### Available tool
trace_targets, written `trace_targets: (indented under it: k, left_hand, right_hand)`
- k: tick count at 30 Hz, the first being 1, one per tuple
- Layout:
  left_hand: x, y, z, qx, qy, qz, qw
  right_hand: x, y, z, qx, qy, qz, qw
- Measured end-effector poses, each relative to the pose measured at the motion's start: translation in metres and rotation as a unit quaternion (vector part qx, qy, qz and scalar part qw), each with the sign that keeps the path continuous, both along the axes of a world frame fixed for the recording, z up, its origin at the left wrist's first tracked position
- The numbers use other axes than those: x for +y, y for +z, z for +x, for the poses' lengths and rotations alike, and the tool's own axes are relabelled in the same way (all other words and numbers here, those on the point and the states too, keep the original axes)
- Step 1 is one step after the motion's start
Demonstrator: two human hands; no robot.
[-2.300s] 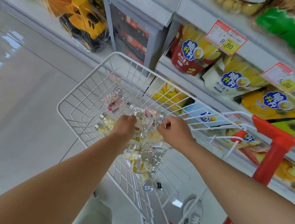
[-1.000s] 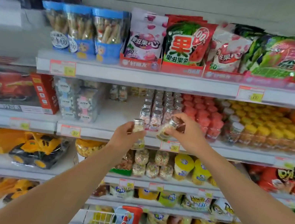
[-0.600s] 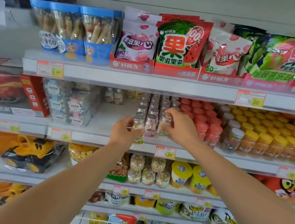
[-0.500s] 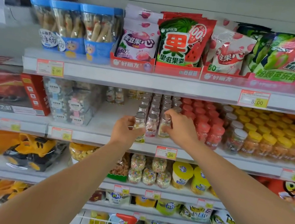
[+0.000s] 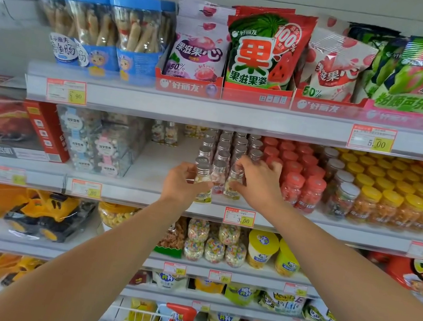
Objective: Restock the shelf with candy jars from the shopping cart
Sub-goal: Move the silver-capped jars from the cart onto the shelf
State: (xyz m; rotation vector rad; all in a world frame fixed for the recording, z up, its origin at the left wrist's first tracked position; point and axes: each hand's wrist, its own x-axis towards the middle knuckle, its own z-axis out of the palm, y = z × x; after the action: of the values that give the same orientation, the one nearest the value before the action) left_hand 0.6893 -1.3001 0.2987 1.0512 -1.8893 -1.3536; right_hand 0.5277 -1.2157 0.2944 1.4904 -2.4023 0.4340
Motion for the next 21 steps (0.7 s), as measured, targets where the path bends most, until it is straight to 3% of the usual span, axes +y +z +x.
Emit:
trace_targets:
  k: [9,17,21]
  left_hand:
    - [-0.009,-0.001,0.013,-0.013,0.009,0.014,1.0]
    - [-0.034,0.006,0.043,-0.039,0.037,-0.024,0.998]
    - [-0.052,0.007,0.063,-0.041,0.042,-0.047,0.997]
  right_hand:
    - [0.017,0.014,0.008,-0.049,0.055,-0.114,0.991]
    - [-0.002,0.023,0.05,-0.12,0.157,-0.128,0.972]
    - [-0.022,0.027,0.068,-0.141,0.163,-0.145,0.966]
